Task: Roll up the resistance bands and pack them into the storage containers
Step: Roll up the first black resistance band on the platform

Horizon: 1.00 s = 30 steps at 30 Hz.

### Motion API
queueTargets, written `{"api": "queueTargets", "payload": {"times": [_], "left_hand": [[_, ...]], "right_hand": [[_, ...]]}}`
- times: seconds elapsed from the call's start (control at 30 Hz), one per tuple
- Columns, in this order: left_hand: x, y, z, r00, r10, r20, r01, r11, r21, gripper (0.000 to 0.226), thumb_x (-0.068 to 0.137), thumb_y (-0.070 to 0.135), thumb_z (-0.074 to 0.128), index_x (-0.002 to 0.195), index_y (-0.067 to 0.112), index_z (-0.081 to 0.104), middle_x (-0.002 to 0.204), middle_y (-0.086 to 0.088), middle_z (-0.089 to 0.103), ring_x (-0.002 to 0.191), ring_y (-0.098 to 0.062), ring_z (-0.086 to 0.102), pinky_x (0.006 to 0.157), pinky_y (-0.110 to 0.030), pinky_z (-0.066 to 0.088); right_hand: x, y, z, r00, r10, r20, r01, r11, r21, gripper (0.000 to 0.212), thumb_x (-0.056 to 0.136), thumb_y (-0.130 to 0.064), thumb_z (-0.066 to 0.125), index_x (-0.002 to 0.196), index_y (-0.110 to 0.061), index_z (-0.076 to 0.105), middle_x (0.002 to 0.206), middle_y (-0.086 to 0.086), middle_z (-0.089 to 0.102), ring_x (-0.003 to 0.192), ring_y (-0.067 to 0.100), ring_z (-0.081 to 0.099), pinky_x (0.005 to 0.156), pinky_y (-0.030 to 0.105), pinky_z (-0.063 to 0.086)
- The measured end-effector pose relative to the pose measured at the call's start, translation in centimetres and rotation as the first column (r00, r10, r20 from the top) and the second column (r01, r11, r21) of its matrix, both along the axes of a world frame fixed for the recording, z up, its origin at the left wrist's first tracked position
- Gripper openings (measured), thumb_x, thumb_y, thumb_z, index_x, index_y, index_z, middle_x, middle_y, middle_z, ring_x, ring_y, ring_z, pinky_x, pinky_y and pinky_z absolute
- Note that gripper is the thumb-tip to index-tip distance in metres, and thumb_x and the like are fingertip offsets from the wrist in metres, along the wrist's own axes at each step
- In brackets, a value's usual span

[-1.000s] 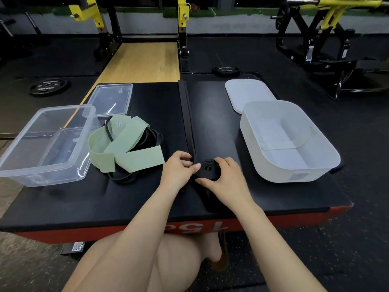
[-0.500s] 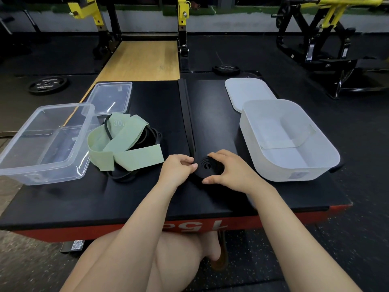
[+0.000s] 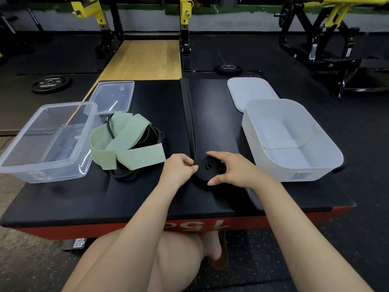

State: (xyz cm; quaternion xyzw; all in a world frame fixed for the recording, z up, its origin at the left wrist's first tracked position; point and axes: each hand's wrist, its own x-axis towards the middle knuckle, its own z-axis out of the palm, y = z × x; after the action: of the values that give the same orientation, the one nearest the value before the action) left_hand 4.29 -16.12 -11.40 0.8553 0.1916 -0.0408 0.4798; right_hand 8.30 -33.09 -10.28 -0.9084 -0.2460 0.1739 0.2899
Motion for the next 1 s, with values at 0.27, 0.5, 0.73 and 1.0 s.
{"api": "queueTargets", "payload": {"times": [0.27, 0.5, 0.73, 1.0], "left_hand": [[0.1, -0.1, -0.2, 1.000, -0.010, 0.003, 0.010, 1.000, 0.012, 0.016, 0.082, 0.020, 0.069, 0.075, 0.023, 0.055, 0.080, 0.004, 0.059, 0.091, -0.021, 0.062, 0.087, -0.040, 0.053], [-0.1, -0.3, -0.3, 0.998, 0.015, 0.056, -0.017, 0.999, 0.037, 0.012, 0.083, 0.019, 0.068, 0.093, 0.016, 0.061, 0.100, -0.001, 0.065, 0.096, -0.018, 0.060, 0.086, -0.029, 0.048], [0.0, -0.4, -0.4, 0.999, 0.033, 0.035, -0.027, 0.989, -0.145, 0.041, 0.083, 0.014, 0.067, 0.122, 0.020, 0.057, 0.111, 0.003, 0.066, 0.104, -0.014, 0.060, 0.088, -0.026, 0.045], [-0.1, 0.3, -0.1, 0.999, 0.019, 0.034, -0.015, 0.992, -0.124, 0.029, 0.083, 0.015, 0.069, 0.111, 0.012, 0.066, 0.101, -0.005, 0.069, 0.097, -0.018, 0.064, 0.096, -0.037, 0.049]], "right_hand": [[-2.6, 0.6, -1.3, 0.975, -0.174, 0.140, 0.173, 0.985, 0.017, 0.090, 0.070, -0.041, 0.080, 0.144, -0.016, 0.035, 0.136, -0.003, 0.042, 0.129, 0.016, 0.040, 0.107, 0.032, 0.037], [-4.0, 2.5, -1.7, 0.927, -0.281, 0.247, 0.280, 0.959, 0.043, 0.088, 0.073, -0.055, 0.072, 0.141, -0.012, 0.036, 0.134, 0.000, 0.041, 0.129, 0.016, 0.030, 0.104, 0.024, 0.028], [-3.1, 1.9, -1.9, 0.944, -0.241, 0.227, 0.241, 0.970, 0.031, 0.085, 0.076, -0.051, 0.070, 0.144, -0.014, 0.036, 0.138, -0.001, 0.042, 0.130, 0.016, 0.031, 0.106, 0.025, 0.028], [-1.5, 0.8, -0.7, 0.988, -0.060, 0.145, 0.061, 0.998, 0.000, 0.086, 0.070, -0.043, 0.079, 0.143, -0.022, 0.039, 0.144, -0.008, 0.041, 0.133, 0.011, 0.032, 0.104, 0.019, 0.023]]}}
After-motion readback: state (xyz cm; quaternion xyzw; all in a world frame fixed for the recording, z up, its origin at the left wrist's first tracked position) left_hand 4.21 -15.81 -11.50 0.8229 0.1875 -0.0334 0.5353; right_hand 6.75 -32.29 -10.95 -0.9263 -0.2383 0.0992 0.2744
